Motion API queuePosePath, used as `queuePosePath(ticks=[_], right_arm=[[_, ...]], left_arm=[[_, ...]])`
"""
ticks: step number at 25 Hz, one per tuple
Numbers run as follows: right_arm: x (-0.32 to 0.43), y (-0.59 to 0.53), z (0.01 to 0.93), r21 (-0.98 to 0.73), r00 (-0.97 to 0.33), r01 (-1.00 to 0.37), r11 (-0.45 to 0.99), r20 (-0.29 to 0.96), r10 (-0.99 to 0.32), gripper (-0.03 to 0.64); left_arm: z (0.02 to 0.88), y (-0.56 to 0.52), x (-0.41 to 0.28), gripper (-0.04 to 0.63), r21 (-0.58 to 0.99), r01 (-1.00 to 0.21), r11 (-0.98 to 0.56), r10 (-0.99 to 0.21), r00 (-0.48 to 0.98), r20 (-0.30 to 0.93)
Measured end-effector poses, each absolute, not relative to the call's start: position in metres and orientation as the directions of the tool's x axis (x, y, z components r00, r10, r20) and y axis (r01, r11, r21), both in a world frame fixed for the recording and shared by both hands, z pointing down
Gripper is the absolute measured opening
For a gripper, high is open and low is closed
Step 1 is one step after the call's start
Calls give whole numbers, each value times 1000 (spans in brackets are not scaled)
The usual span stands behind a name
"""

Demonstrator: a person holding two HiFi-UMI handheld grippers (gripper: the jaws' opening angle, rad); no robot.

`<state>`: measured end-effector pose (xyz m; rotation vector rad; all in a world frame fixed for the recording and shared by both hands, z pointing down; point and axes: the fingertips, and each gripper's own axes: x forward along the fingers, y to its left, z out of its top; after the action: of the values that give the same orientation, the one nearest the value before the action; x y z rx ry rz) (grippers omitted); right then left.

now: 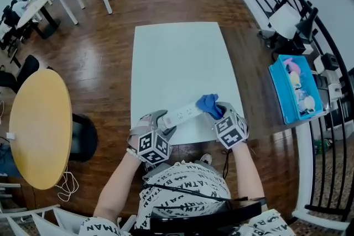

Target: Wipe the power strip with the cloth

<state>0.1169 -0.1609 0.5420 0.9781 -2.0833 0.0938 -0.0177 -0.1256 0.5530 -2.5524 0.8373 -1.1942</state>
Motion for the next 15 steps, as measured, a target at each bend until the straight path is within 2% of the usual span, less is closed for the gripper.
queuePosePath(ticks=[5, 15], right_arm=[[102, -152, 540, 275, -370, -645, 713, 705, -606, 135], [10, -109, 516, 93, -614, -494, 864, 667, -423, 135]], left_arm=[[549, -127, -12, 282, -428, -378, -821, -570, 513, 642], [551, -130, -9, 282, -461, -348, -816, -578, 504, 642]])
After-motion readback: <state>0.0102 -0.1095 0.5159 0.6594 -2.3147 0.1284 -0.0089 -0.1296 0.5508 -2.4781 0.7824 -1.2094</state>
